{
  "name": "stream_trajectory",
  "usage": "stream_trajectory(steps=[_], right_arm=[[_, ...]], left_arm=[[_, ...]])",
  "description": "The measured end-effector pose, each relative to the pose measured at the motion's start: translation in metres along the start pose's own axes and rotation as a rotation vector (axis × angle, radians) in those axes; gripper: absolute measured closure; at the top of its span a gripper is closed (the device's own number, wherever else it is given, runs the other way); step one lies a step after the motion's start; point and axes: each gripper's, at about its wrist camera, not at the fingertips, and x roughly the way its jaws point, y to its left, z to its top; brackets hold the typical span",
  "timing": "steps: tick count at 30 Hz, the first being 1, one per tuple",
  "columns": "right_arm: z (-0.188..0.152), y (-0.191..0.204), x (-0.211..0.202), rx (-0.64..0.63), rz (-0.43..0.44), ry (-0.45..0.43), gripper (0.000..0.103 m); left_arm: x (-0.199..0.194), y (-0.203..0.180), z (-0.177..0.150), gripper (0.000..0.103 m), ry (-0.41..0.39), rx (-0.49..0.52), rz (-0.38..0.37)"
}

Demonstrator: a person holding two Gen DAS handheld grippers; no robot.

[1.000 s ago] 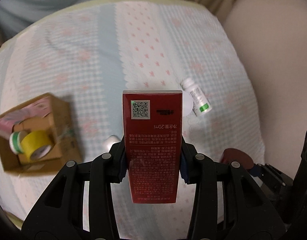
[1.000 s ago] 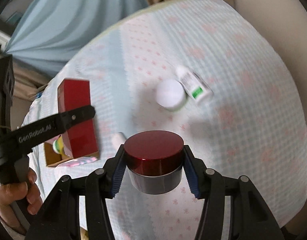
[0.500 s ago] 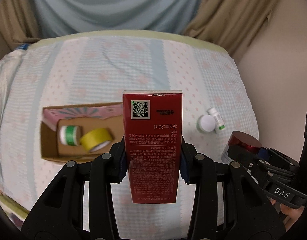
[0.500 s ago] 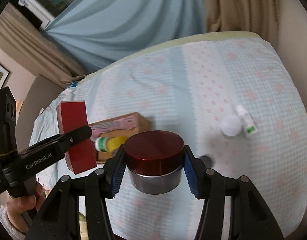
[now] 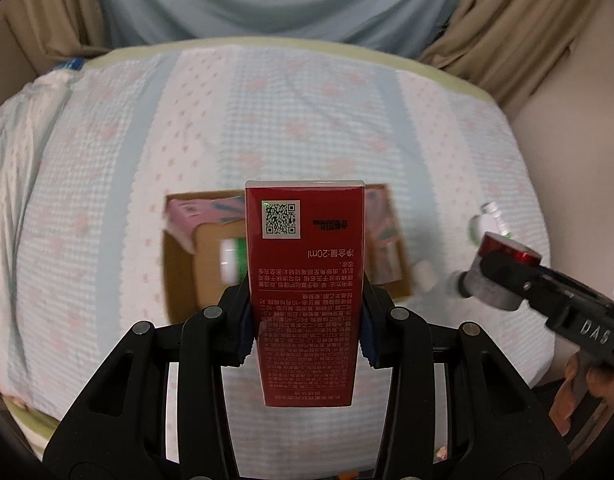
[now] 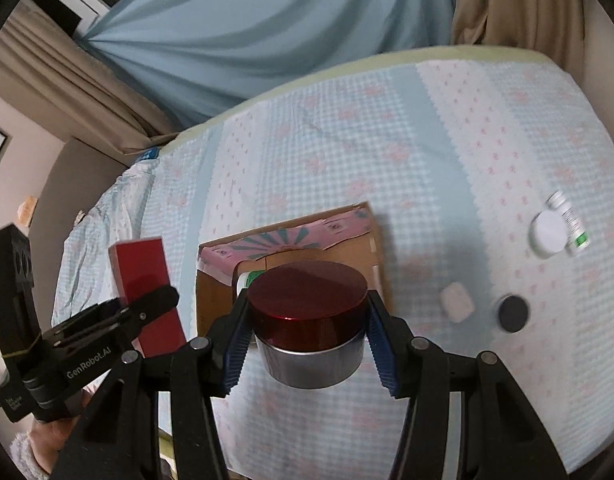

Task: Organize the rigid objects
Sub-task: 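Carry the red box and red-lidded jar over the cardboard box, then open both tools to release the red box and jar into the box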

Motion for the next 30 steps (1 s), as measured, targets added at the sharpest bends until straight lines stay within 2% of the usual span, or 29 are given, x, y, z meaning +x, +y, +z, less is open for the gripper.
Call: stream_trajectory(steps=[5, 11, 20, 30], right_arm=[[0.003, 0.016, 0.044, 0.027, -0.036, 0.037, 0.053], [0.015, 0.02, 0.092, 0.024, -0.092, 0.09, 0.053], [0.043, 0.003, 0.162, -0.013, -0.162, 0.163, 0.053], [0.05, -0.004, 0.206, -0.065, -0.19, 0.217, 0.053]], left_arm=[[0.036, 0.054, 0.004, 0.066, 0.053, -0.035, 0.0], [0.083, 0.095, 0.007, 0.066, 0.108, -0.096, 0.002], [0.144, 0.104, 0.012, 0.066, 0.179, -0.097, 0.028], [0.175, 0.111, 0.015, 0.066, 0.236, -0.111, 0.067]])
